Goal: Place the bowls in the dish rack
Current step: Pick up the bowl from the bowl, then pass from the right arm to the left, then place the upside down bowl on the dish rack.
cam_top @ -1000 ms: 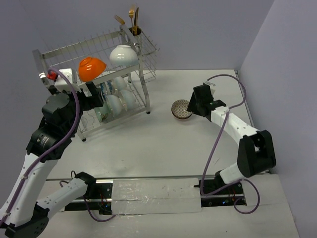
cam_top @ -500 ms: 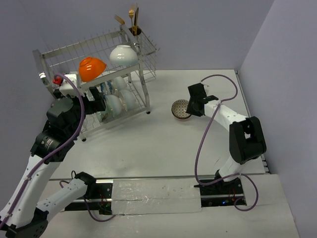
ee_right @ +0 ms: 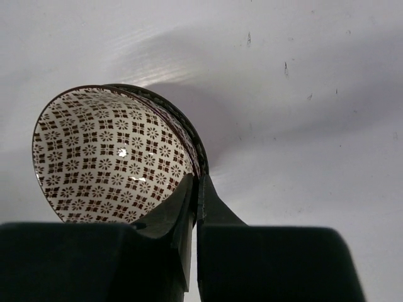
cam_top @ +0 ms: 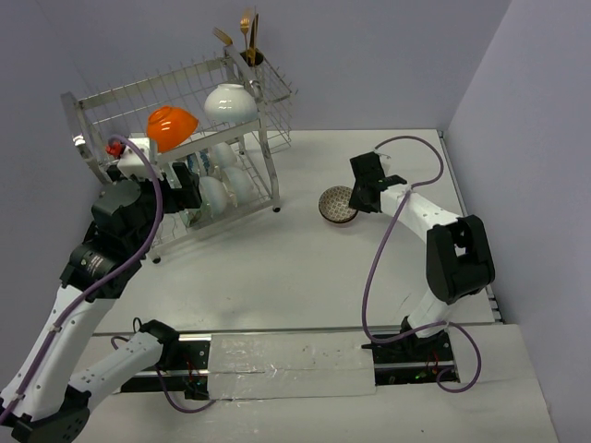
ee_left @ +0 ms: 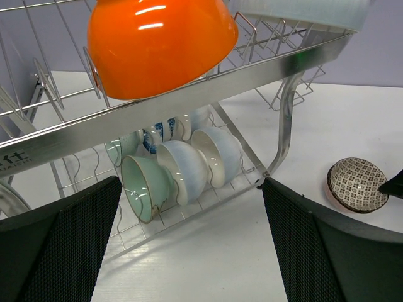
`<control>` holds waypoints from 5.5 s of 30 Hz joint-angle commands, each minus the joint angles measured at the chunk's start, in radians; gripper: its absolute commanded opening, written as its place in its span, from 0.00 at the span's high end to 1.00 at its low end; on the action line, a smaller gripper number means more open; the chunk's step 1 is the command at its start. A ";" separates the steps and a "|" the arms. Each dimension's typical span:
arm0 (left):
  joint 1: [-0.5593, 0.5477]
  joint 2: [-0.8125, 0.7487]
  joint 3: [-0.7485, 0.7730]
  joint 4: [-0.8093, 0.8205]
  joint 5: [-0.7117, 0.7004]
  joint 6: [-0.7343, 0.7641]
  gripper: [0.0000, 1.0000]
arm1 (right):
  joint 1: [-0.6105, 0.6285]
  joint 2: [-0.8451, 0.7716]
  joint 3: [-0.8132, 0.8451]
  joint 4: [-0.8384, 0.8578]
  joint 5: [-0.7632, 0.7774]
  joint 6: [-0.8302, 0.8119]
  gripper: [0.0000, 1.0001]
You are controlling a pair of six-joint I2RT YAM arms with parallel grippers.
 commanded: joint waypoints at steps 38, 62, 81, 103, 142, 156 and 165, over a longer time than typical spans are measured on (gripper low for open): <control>-0.415 0.590 0.145 0.162 0.122 -0.464 0.08 | 0.187 -0.661 -0.313 0.281 -0.113 0.009 1.00; -0.465 0.854 0.338 -0.029 0.012 -0.439 0.60 | 0.224 -0.716 -0.385 0.326 -0.073 0.020 1.00; -0.465 0.845 0.349 -0.056 -0.019 -0.421 1.00 | 0.227 -0.756 -0.408 0.324 -0.085 0.014 0.94; -0.494 0.348 0.413 0.039 -0.627 0.448 1.00 | 0.220 -1.070 -0.467 0.212 -0.102 -0.061 0.00; 0.176 0.189 0.148 0.642 -0.080 1.530 1.00 | 0.220 -1.239 -0.614 0.312 -0.223 -0.084 0.02; 0.291 0.153 -0.010 0.702 -0.011 1.538 1.00 | 0.225 -1.255 -0.625 0.317 -0.216 -0.089 0.02; 0.308 0.114 -0.054 0.711 -0.006 1.514 1.00 | 0.224 -1.247 -0.629 0.327 -0.220 -0.089 0.02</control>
